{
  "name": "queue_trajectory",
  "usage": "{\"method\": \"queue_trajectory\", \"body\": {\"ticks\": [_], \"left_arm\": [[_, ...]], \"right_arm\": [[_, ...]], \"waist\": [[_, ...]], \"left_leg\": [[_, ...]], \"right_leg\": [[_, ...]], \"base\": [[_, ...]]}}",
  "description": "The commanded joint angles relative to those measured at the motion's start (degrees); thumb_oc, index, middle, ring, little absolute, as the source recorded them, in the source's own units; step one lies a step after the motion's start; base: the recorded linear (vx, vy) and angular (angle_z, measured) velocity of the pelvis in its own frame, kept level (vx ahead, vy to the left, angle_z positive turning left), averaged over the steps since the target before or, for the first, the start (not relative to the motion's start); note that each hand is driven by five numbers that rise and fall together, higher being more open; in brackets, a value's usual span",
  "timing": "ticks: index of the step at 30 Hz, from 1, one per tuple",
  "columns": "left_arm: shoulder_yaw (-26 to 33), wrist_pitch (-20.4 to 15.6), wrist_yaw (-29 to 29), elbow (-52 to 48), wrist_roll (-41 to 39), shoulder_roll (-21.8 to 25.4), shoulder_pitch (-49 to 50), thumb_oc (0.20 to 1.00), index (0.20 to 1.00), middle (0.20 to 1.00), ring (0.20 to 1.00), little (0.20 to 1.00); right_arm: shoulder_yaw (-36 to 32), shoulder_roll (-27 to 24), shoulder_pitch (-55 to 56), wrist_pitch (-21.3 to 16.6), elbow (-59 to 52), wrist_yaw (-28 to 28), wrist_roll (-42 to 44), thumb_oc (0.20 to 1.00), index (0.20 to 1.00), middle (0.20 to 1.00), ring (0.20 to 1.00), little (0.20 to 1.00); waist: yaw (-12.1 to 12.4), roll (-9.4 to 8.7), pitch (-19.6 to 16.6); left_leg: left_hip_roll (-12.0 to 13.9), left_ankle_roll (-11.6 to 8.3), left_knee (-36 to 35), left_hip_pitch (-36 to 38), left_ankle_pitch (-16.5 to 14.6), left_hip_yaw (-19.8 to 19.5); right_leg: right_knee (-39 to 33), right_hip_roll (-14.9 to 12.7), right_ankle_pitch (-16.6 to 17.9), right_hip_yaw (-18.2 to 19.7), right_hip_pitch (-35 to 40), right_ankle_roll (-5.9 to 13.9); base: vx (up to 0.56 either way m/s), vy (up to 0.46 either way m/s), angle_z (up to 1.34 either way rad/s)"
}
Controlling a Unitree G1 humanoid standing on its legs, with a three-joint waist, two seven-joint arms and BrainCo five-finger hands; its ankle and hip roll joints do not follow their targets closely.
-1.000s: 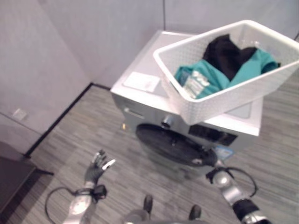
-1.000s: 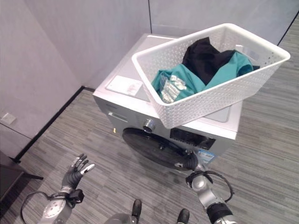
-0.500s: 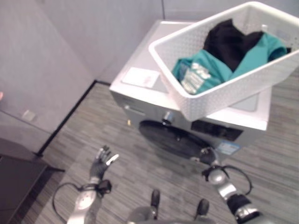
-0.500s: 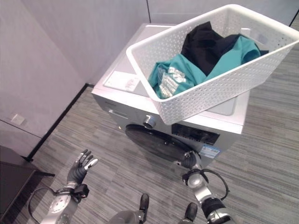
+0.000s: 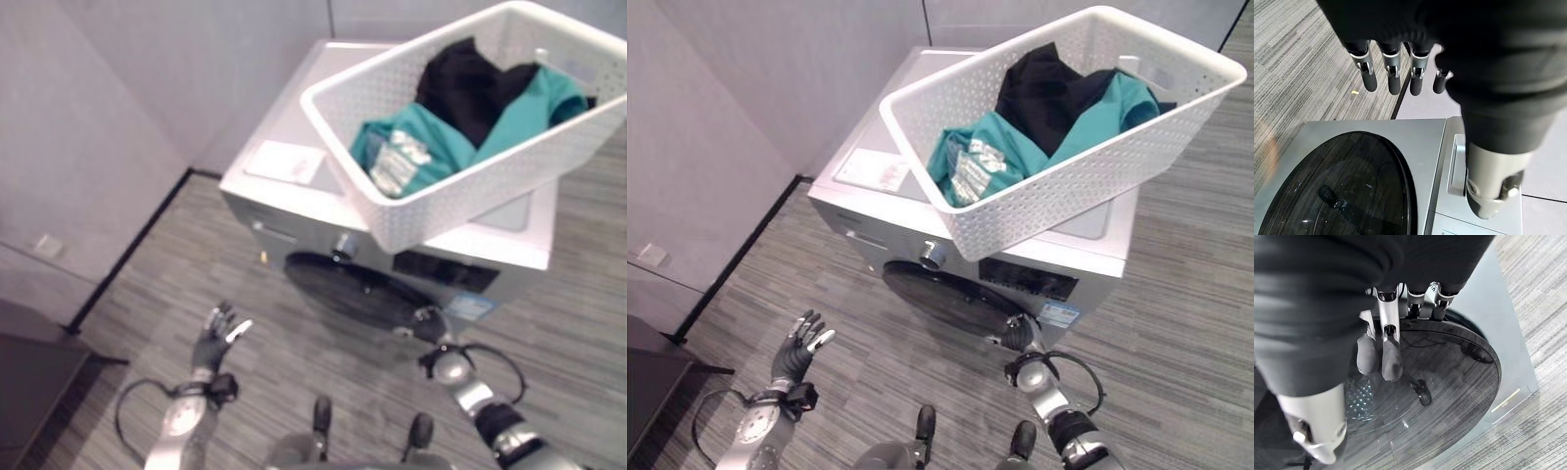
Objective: Grab the laundry basket,head to the washer,open it,put in the laundry and shut it.
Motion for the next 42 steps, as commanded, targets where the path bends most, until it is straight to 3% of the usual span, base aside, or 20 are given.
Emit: {"method": "queue_trajectory", "body": {"ticks": [1, 13, 18, 20, 22, 23, 24, 25, 28, 30, 33, 35, 42], "left_arm": [[-0.71, -3.58, 0.43, -2.84, 1.03, 4.80, -2.73, 1.000, 1.000, 1.000, 1.000, 1.000], [-1.90, -2.98, 0.21, -3.00, 0.74, 6.45, -3.35, 1.000, 1.000, 1.000, 1.000, 1.000], [-2.72, -3.10, 1.19, -3.27, 0.80, 8.23, -5.34, 1.000, 1.000, 1.000, 1.000, 1.000], [-2.48, -3.52, 1.67, -3.76, 0.72, 7.79, -5.42, 1.000, 1.000, 1.000, 1.000, 1.000], [-3.00, -3.56, 2.44, -2.34, 1.17, 6.57, -6.64, 1.000, 1.000, 1.000, 1.000, 1.000], [-3.11, -3.30, 2.13, -1.58, 1.18, 6.24, -7.55, 1.000, 1.000, 1.000, 1.000, 1.000], [-3.13, -3.31, 2.13, -1.55, 1.18, 6.22, -7.60, 1.000, 1.000, 1.000, 1.000, 1.000], [-3.63, -2.83, 0.95, -1.84, 1.44, 6.47, -7.42, 1.000, 1.000, 1.000, 1.000, 1.000], [-3.82, -2.95, 0.51, -3.05, 1.41, 6.78, -6.71, 1.000, 1.000, 1.000, 1.000, 1.000], [-3.90, -2.74, 0.38, -2.84, 1.39, 6.44, -6.10, 1.000, 1.000, 1.000, 1.000, 1.000], [-3.28, -2.23, 0.13, -2.97, 1.02, 6.56, -5.24, 1.000, 1.000, 1.000, 1.000, 1.000], [-2.96, -2.09, -0.48, -2.89, 0.95, 7.15, -4.92, 1.000, 1.000, 1.000, 1.000, 1.000], [-2.36, -1.95, -1.69, -3.08, 1.59, 8.03, -4.18, 1.000, 1.000, 1.000, 1.000, 1.000]], "right_arm": [[13.86, 13.09, -3.05, -3.96, -3.14, 12.48, 4.07, 1.000, 1.000, 1.000, 1.000, 1.000], [17.26, 18.16, -5.61, -4.99, -0.96, 15.81, 15.22, 1.000, 1.000, 1.000, 1.000, 1.000], [15.47, 19.02, -8.34, -6.00, 0.10, 14.67, 20.43, 1.000, 1.000, 1.000, 1.000, 1.000], [13.98, 19.40, -11.54, -6.44, 1.81, 13.51, 21.64, 1.000, 1.000, 1.000, 1.000, 1.000], [11.44, 17.42, -12.01, -6.60, 0.95, 11.90, 21.91, 1.000, 1.000, 1.000, 1.000, 1.000], [10.49, 16.33, -11.88, -6.48, 0.28, 11.32, 21.96, 1.000, 1.000, 1.000, 1.000, 1.000], [10.48, 16.30, -11.88, -6.45, 0.24, 11.32, 21.96, 1.000, 1.000, 1.000, 1.000, 1.000], [9.40, 15.54, -11.61, -6.06, -0.18, 10.93, 22.78, 1.000, 1.000, 1.000, 1.000, 1.000], [8.76, 14.89, -11.36, -6.48, -0.38, 11.24, 23.78, 1.000, 1.000, 1.000, 1.000, 1.000], [8.65, 14.50, -10.43, -6.30, -0.20, 12.09, 24.28, 1.000, 1.000, 1.000, 1.000, 1.000], [7.86, 13.95, -8.45, -5.70, -0.65, 12.83, 24.58, 1.000, 1.000, 1.000, 1.000, 1.000], [5.75, 13.10, -6.66, -5.48, -1.57, 13.00, 25.20, 1.000, 1.000, 1.000, 1.000, 1.000], [3.65, 13.98, -5.91, -5.06, -2.58, 13.84, 25.70, 1.000, 1.000, 1.000, 1.000, 1.000]], "waist": [[2.97, -4.45, 3.49], [4.62, -6.10, 4.34], [6.05, -5.96, 7.55], [7.75, -5.68, 8.17], [8.00, -5.17, 9.06], [7.40, -5.11, 9.16], [7.44, -5.11, 9.17], [6.68, -5.54, 9.30], [6.25, -6.14, 10.96], [5.63, -6.41, 11.40], [4.81, -5.76, 10.63], [3.48, -5.02, 9.44], [3.81, -5.68, 9.07]], "left_leg": [[-2.55, 1.86, 0.70, -0.47, -2.86, 0.47], [-0.26, 0.50, 0.70, -1.25, -1.51, -0.53], [1.24, -0.52, 1.63, -5.37, 1.16, -5.64], [1.81, -1.95, 0.70, -8.65, 3.51, -6.64], [1.52, -2.56, 0.73, -11.15, 5.11, -3.99], [1.79, -1.88, 1.30, -11.04, 4.38, -0.03], [1.76, -1.86, 1.31, -11.04, 4.36, 0.00], [2.18, -1.26, 4.87, -10.17, 0.47, 2.58], [1.20, -1.28, 14.15, -10.13, -5.98, -2.78], [1.51, -0.95, 14.05, -7.40, -7.74, -6.22], [2.05, -0.75, 10.50, -3.76, -8.57, -6.78], [0.95, -0.20, 8.18, -2.27, -8.66, -4.75], [-3.08, 2.08, 8.73, -2.23, -10.57, -2.08]], "right_leg": [[0.33, -4.23, -6.67, 4.67, 4.94, 2.96], [0.33, -1.80, -7.82, 4.74, 4.80, 1.75], [3.20, 1.11, -9.46, 5.28, 1.80, -0.32], [2.91, 2.26, -9.24, 2.59, -1.42, -0.40], [3.41, 1.64, -9.48, 0.01, -2.65, -0.47], [4.21, 0.59, -9.30, -1.79, -3.53, -0.42], [4.31, 0.55, -9.36, -1.75, -3.58, -0.40], [4.35, -0.65, -9.57, -2.76, -4.22, -0.03], [4.67, -1.79, -7.75, -1.52, -5.57, -0.27], [5.06, -2.23, -6.09, -0.92, -6.19, -0.18], [5.07, -2.04, -5.30, -0.31, -5.68, 0.41], [6.02, -4.40, -3.65, -0.09, -6.03, 1.42], [5.39, -8.31, -0.36, 1.02, -5.93, 3.65]], "base": [[-0.02, -0.025, -0.03], [-0.04, -0.056, 0.00], [-0.19, -0.167, 0.22], [-0.25, -0.113, 0.43], [-0.19, -0.059, 0.09], [-0.13, -0.017, 0.34], [-0.12, -0.036, 0.74], [-0.12, -0.019, 0.68], [-0.13, 0.057, 0.08], [-0.04, 0.174, -0.19], [0.06, 0.170, -0.08], [0.04, 0.375, 0.07], [0.00, 0.232, 0.04]]}}
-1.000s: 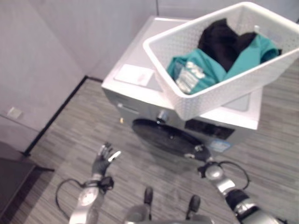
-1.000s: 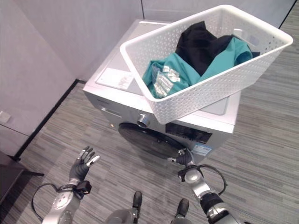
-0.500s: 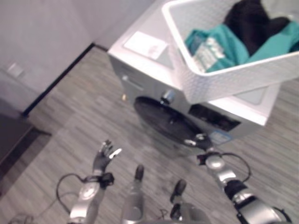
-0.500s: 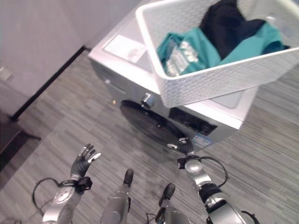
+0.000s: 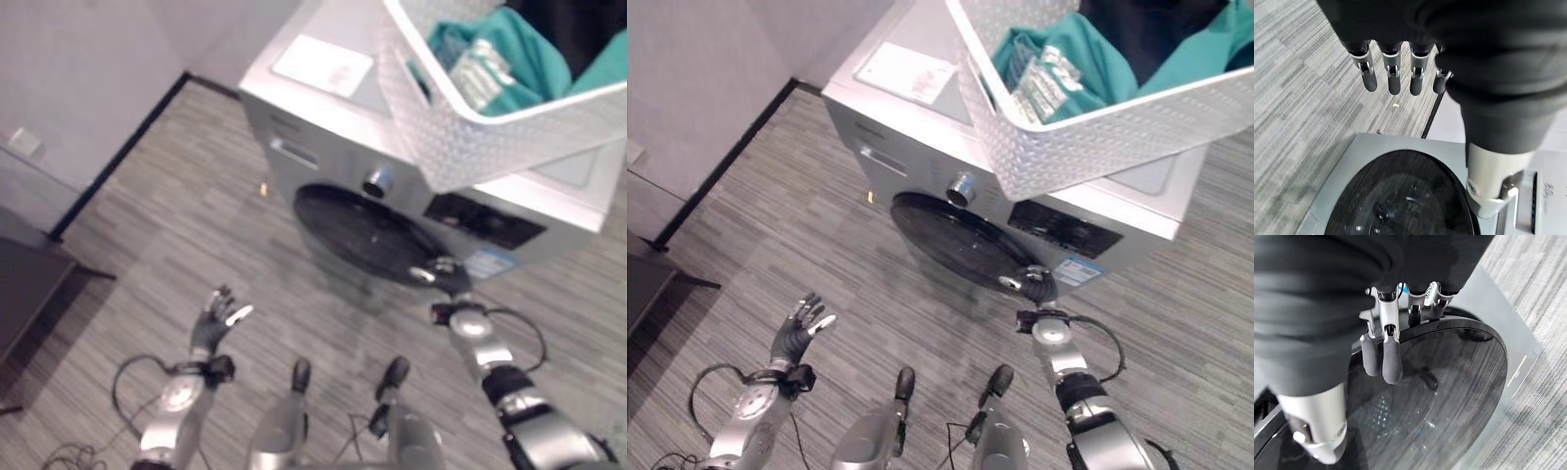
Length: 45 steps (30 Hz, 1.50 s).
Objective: Grab the laundry basket,head to the washer,open it,put in the laundry and shut it.
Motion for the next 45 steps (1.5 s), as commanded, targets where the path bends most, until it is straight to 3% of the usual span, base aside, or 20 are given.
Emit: {"method": "queue_trajectory", "body": {"ticks": [1, 5, 9, 13, 25, 45], "left_arm": [[-0.96, -2.21, -1.05, -6.30, 1.62, 2.74, 1.25, 1.000, 1.000, 1.000, 1.000, 1.000], [-0.46, -2.55, -1.06, -6.31, 1.77, 2.46, 0.58, 1.000, 1.000, 1.000, 1.000, 1.000], [-0.44, -2.76, -0.45, -5.98, 1.66, 2.95, -1.33, 1.000, 1.000, 1.000, 1.000, 1.000], [-1.14, -3.20, -0.18, -6.38, 1.47, 3.69, -1.94, 1.000, 1.000, 1.000, 1.000, 1.000], [-4.16, -4.06, 1.44, -6.15, 1.57, 3.16, -4.23, 1.000, 1.000, 1.000, 1.000, 1.000], [-5.82, -5.15, 3.16, -5.99, 1.49, 3.38, -6.66, 1.000, 1.000, 1.000, 1.000, 1.000]], "right_arm": [[12.01, 16.78, 0.94, 2.48, -3.44, 11.16, 1.74, 1.000, 1.000, 1.000, 1.000, 1.000], [11.07, 17.20, -0.78, 2.57, -3.34, 11.28, 1.45, 1.000, 1.000, 1.000, 1.000, 1.000], [10.65, 17.66, -2.27, 2.65, -3.45, 10.97, 1.56, 1.000, 1.000, 1.000, 1.000, 1.000], [10.99, 20.71, -4.96, 2.03, 1.96, 10.71, 3.55, 1.000, 1.000, 1.000, 1.000, 1.000], [13.89, 25.86, -7.48, 3.00, 10.18, 10.97, 8.29, 1.000, 1.000, 1.000, 1.000, 1.000], [18.03, 28.65, -8.00, 3.08, 12.36, 12.09, 8.72, 1.000, 1.000, 1.000, 1.000, 1.000]], "waist": [[4.72, 0.53, -0.89], [5.19, 0.32, -0.74], [5.59, 0.61, -0.38], [7.53, 1.32, -0.17], [8.11, 2.93, 3.32], [10.38, 2.97, 4.08]], "left_leg": [[-0.98, 2.34, 4.41, -1.55, -6.20, 1.24], [-2.78, 3.36, 4.65, -2.52, -6.14, 2.48], [-3.38, 3.94, 4.94, -4.62, -5.12, 2.57], [-3.50, 3.70, 4.35, -7.29, -3.68, 2.31], [-3.94, 3.30, 2.77, -8.80, -1.30, 1.19], [-4.58, 3.26, 0.79, -10.37, 0.29, -1.80]], "right_leg": [[3.08, -4.58, -4.61, 6.66, -0.73, 6.93], [1.68, -6.72, -1.37, 7.15, -1.63, 8.51], [2.79, -5.85, -3.29, 9.50, -1.82, 8.09], [3.16, -4.04, -5.37, 9.07, 0.09, 7.64], [3.62, -5.15, -4.21, 8.02, -2.46, 7.76], [2.02, -5.35, -3.40, 5.97, -2.38, 8.45]], "base": [[-0.01, 0.125, 0.04], [-0.03, 0.148, -0.05], [-0.09, 0.059, -0.06], [-0.12, 0.017, 0.04], [-0.04, 0.006, -0.01], [0.00, -0.005, 0.04]]}}
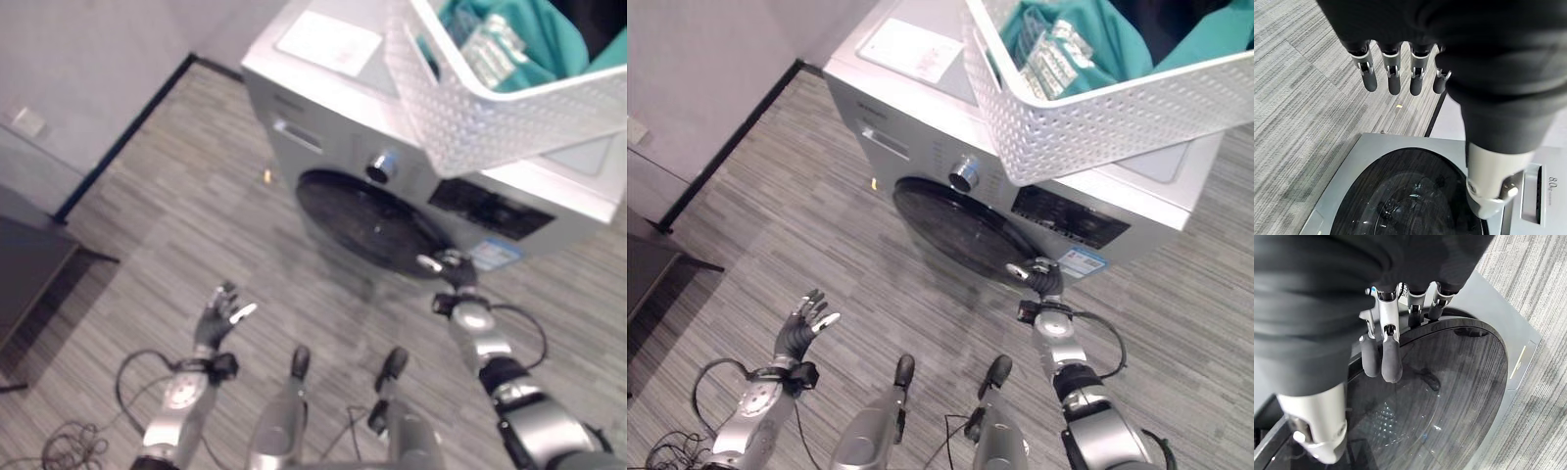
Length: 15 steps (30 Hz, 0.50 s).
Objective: Grab the laundry basket,head to the washer,open it,put in the laundry and shut it.
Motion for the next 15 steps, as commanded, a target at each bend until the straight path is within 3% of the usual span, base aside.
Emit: {"method": "queue_trajectory", "body": {"ticks": [1, 6, 15], "left_arm": [[-3.57, -3.50, 1.47, -5.67, 1.05, 3.63, -5.26, 1.000, 1.000, 1.000, 1.000, 1.000], [-4.09, -3.40, 1.52, -5.21, 1.08, 3.32, -6.43, 1.000, 1.000, 1.000, 1.000, 1.000], [-5.02, -2.42, 0.27, -5.26, 1.79, 4.38, -6.92, 1.000, 1.000, 1.000, 1.000, 1.000]], "right_arm": [[17.81, 26.83, -3.16, 7.09, 6.63, 11.98, 1.56, 1.000, 1.000, 1.000, 1.000, 1.000], [17.08, 26.88, -4.27, 7.20, 7.49, 11.83, 2.14, 1.000, 1.000, 1.000, 1.000, 1.000], [21.90, 28.86, -5.44, 10.01, 10.80, 14.41, 2.28, 1.000, 1.000, 1.000, 1.000, 1.000]], "waist": [[8.56, 2.78, 5.29], [9.49, 2.61, 5.23], [10.48, 1.90, 4.76]], "left_leg": [[-7.01, 5.55, -1.39, -2.47, -0.88, 0.46], [-7.06, 5.41, -1.70, -3.28, -0.54, -0.64], [-6.80, 4.87, -2.32, -3.54, -0.12, -1.29]], "right_leg": [[3.32, -8.36, -4.68, 5.81, 2.92, 9.01], [2.89, -8.10, -4.91, 4.88, 3.22, 9.00], [2.46, -7.37, -5.61, 4.10, 3.81, 8.76]], "base": [[0.00, -0.024, 0.13], [0.01, -0.033, 0.12], [0.02, -0.040, 0.04]]}}
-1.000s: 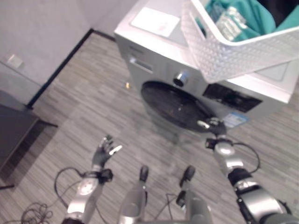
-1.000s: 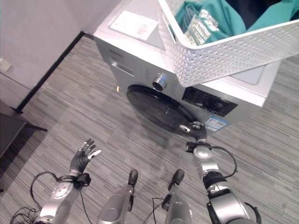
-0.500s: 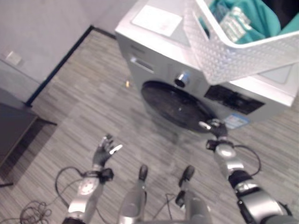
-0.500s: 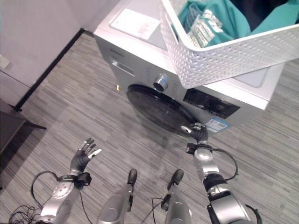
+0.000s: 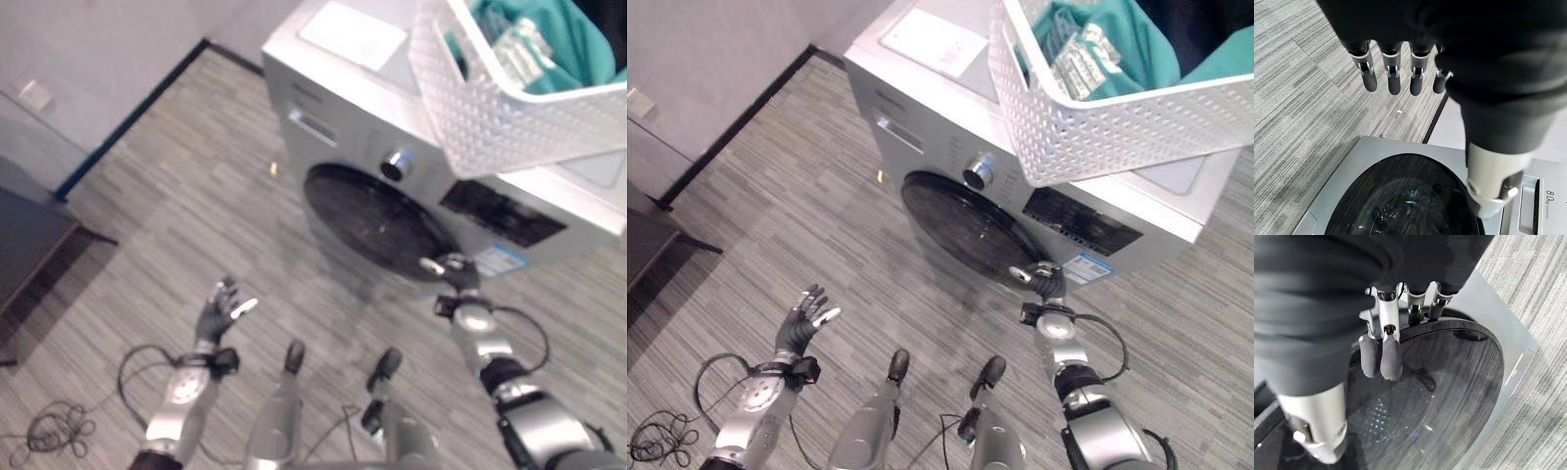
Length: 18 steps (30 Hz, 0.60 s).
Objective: Grab the laundry basket,head to the washer,open it,put in the laundry and shut it.
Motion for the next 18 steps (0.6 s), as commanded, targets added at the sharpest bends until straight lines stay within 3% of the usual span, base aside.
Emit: {"method": "queue_trajectory", "body": {"ticks": [1, 18], "left_arm": [[-4.77, -2.28, -0.88, -5.69, 2.02, 4.74, -5.35, 1.000, 1.000, 1.000, 1.000, 1.000], [-5.92, -2.16, -0.37, -6.10, 2.08, 6.20, -6.66, 1.000, 1.000, 1.000, 1.000, 1.000]], "right_arm": [[22.01, 29.29, -4.40, 11.06, 7.11, 15.12, -0.04, 1.000, 1.000, 1.000, 1.000, 1.000], [24.65, 32.86, -9.70, 10.98, 7.87, 14.10, 0.34, 1.000, 1.000, 1.000, 1.000, 1.000]], "waist": [[9.94, 2.87, 6.45], [11.67, 2.22, 5.84]], "left_leg": [[-7.32, 5.23, -2.63, 0.08, -0.50, 2.21], [-6.93, 4.84, -3.69, -0.25, 0.13, 1.34]], "right_leg": [[2.41, -8.17, -5.47, 6.33, 6.03, 9.22], [1.23, -7.25, -5.52, 5.38, 6.26, 9.18]], "base": [[0.02, -0.064, 0.01], [0.00, -0.008, 0.00]]}}
